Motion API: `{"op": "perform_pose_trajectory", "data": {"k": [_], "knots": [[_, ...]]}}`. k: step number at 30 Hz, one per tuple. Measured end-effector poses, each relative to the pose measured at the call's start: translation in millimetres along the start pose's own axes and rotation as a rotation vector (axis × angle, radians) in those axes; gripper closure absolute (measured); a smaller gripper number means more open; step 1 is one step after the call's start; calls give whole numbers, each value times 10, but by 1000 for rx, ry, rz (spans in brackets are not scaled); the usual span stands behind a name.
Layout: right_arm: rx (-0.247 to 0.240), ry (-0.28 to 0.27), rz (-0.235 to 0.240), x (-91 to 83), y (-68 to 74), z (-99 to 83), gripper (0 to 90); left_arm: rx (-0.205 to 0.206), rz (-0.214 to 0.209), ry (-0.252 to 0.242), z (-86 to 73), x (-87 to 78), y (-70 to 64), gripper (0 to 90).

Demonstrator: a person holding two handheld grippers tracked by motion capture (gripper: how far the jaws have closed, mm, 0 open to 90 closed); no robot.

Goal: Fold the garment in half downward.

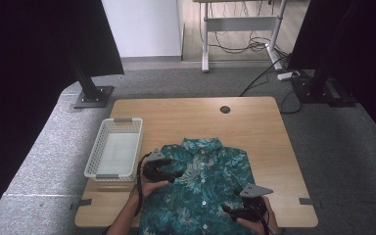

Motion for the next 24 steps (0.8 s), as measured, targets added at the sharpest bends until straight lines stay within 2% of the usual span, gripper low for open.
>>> {"op": "perform_pose_trajectory", "data": {"k": [14, 19, 24], "knots": [[0, 2, 8, 76, 7, 38, 218, -8, 26, 12, 136, 202, 205, 194], [7, -4, 14, 55, -15, 30, 219, -10, 33, 3, 177, 215, 270, 198], [14, -8, 19, 45, -25, 23, 218, -15, 55, 23, 194, 243, 380, 201]]}}
Point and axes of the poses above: each handheld gripper's, and its own axes: x roughly forward along the jaws, z roughly out of its top, y roughly to its left, the point moved 1 cm from there along x, roughly forward along the jaws, and after that the axes turned 6 degrees about -y, right-handed, at the moved point
